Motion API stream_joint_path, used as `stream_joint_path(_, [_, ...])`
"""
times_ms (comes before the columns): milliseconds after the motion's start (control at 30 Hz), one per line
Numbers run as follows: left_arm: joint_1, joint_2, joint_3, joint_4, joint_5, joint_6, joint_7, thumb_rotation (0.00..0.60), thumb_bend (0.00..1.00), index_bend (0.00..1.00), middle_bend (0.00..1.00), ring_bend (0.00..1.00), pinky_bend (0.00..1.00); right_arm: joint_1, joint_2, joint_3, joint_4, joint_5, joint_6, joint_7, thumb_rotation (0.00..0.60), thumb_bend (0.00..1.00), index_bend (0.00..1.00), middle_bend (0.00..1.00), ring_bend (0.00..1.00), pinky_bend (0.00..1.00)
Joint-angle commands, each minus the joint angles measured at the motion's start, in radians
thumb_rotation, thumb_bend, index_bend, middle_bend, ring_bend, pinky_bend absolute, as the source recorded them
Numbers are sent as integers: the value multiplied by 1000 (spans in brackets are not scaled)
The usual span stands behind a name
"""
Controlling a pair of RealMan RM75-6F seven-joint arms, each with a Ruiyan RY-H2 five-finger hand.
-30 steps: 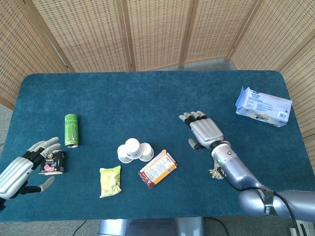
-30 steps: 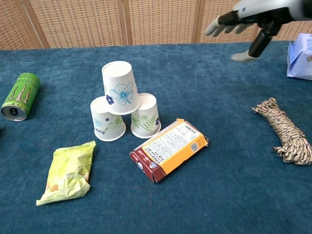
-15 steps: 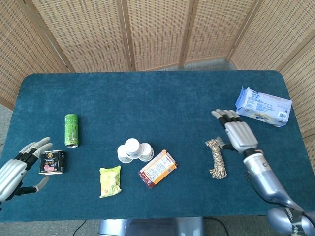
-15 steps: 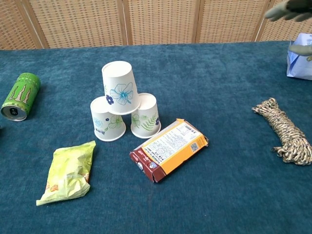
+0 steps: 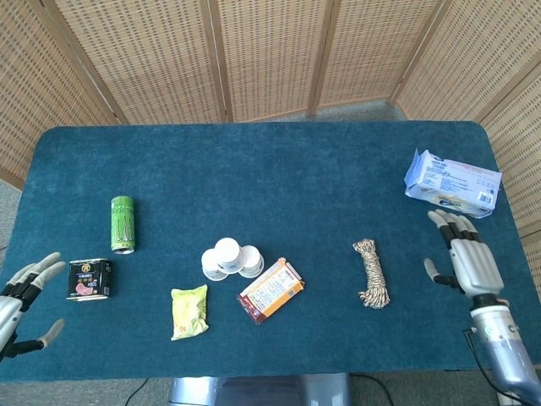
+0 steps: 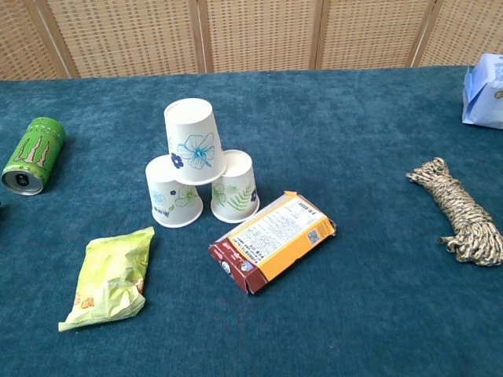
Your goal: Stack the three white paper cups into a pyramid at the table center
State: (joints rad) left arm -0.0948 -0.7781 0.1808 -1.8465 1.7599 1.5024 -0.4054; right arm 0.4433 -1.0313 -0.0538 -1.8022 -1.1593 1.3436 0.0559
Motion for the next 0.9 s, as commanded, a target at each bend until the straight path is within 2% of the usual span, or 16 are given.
stream_joint_path(33, [57, -13, 19, 20, 4, 61, 19, 600, 440, 0, 0, 0, 0, -53, 8, -5, 1, -21, 38, 14, 600, 443, 0, 0, 0, 0])
stream_joint_path(167, [116, -32, 33, 57, -12, 115, 15, 600, 441, 0, 0, 0, 0, -103, 16, 3, 4, -41, 78, 8, 600, 444, 0, 0, 0, 0])
stream_joint_path(500, [201, -80, 43, 115, -72, 150, 16, 600, 439, 0, 0, 0, 0, -197, -13, 36, -6, -79, 189, -87, 600, 432, 0, 0, 0, 0])
stream_joint_path(900, [207, -92, 21, 110, -80, 136, 34, 600, 439, 0, 0, 0, 0, -248, -23, 68, 16, -103, 172, -78, 600, 427, 0, 0, 0, 0])
